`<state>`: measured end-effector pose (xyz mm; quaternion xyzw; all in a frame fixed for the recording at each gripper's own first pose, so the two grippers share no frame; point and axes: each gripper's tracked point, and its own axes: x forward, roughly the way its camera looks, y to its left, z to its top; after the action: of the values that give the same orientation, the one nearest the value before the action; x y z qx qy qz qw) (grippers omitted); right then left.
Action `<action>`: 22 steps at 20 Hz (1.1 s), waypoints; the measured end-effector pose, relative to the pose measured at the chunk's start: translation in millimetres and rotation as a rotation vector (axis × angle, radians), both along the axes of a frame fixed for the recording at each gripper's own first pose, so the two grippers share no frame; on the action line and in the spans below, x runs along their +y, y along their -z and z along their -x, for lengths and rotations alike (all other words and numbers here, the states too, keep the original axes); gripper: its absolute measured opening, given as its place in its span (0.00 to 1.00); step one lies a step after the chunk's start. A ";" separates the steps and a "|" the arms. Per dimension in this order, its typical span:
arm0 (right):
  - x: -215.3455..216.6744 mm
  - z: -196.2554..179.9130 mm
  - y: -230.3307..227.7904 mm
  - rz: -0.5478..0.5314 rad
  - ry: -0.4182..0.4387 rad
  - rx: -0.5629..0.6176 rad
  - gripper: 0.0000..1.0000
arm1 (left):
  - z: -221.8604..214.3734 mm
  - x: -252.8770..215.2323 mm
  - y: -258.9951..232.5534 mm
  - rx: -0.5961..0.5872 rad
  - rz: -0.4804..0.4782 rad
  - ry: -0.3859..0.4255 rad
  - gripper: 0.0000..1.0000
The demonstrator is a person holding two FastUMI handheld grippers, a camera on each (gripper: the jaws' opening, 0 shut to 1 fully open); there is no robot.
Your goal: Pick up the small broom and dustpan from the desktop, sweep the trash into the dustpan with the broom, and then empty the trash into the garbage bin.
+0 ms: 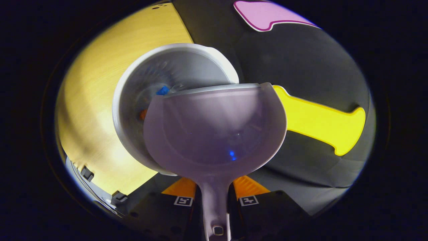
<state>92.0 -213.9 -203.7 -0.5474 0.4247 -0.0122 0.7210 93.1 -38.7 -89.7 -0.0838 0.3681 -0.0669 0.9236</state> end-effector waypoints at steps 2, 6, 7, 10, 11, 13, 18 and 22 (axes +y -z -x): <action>-0.9 8.6 -7.8 -0.010 0.025 -0.026 0.35 | 6.1 6.0 -2.0 -0.017 0.010 -0.010 0.29; -0.5 33.1 -29.9 -0.072 0.098 -0.089 0.36 | 19.6 24.0 -6.0 -0.055 0.019 -0.019 0.27; -0.2 43.1 -33.2 -0.105 0.124 -0.095 0.36 | 22.7 27.7 -6.7 -0.063 0.025 -0.021 0.29; 9.0 65.5 -54.2 -0.226 0.194 -0.171 0.36 | 32.9 38.9 -10.2 -0.094 0.037 -0.015 0.29; 9.8 72.1 -61.8 -0.257 0.214 -0.202 0.36 | 37.0 42.8 -10.9 -0.106 0.038 -0.013 0.27; 15.4 85.7 -76.2 -0.326 0.245 -0.255 0.35 | 44.6 49.0 -13.8 -0.131 0.052 -0.011 0.29; 46.1 119.2 -88.4 -0.570 0.307 -0.355 0.35 | 59.2 69.9 -15.6 -0.197 0.044 -0.012 0.27; 75.8 143.5 -79.8 -0.748 0.340 -0.413 0.35 | 68.0 86.4 -17.4 -0.229 -0.022 0.006 0.28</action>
<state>-51.5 -138.1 -123.9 -0.1583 0.3313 -0.0853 0.9262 25.1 47.7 -72.3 -0.0642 0.2610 -0.0749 0.9603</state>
